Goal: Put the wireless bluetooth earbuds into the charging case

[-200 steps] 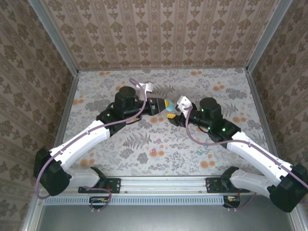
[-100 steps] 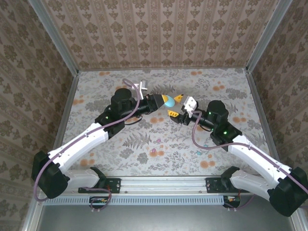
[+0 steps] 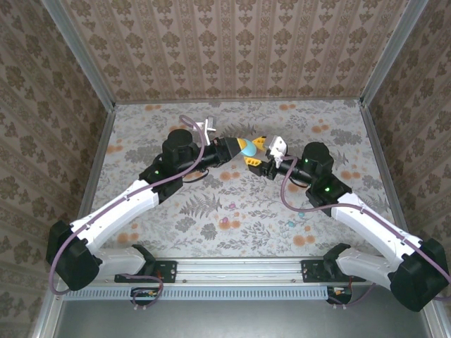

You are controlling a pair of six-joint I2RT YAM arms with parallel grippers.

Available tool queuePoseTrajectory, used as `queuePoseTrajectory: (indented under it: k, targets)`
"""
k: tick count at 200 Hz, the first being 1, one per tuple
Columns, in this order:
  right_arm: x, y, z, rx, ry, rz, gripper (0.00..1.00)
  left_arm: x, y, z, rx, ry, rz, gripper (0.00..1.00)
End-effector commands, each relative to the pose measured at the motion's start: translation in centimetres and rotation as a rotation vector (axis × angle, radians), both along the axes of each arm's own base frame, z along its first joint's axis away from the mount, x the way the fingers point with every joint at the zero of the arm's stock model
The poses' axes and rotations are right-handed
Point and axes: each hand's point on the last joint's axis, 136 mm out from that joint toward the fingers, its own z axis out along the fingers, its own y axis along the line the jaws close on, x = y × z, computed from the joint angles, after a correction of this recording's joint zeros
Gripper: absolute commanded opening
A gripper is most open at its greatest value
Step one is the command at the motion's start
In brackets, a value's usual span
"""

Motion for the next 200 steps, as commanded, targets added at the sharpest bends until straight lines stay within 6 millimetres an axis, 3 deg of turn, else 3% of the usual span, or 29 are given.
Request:
queuePoseTrajectory:
  k: [1,25,44,81,101,117,200]
  targets:
    - [-0.6,0.3,2.3,0.047,-0.039,0.041,0.47,-0.5,0.1,1.7,-0.041,-0.038,-0.009,0.13]
    - [-0.5,0.3,2.1,0.048,-0.015,0.046,0.36,-0.6,0.2,1.9,-0.043,-0.063,-0.009,0.17]
    - [-0.8,0.2,2.0,0.054,0.02,0.079,0.31,-0.6,0.8,2.2,-0.009,-0.155,0.012,0.4]
    - [-2.1,0.1,1.9,0.037,0.158,0.23,0.29,-1.8,3.1,3.2,0.168,-0.677,0.032,0.68]
    - [-2.6,0.3,1.9,0.022,0.225,0.314,0.3,-3.5,3.4,2.3,0.255,-0.989,-0.044,0.73]
    - [-2.9,0.5,1.9,0.002,0.244,0.365,0.3,-4.3,3.4,1.3,0.296,-1.124,-0.117,0.75]
    - [-3.3,1.4,2.0,-0.065,0.213,0.485,0.32,-4.6,2.1,1.0,0.192,-1.147,-0.334,0.75]
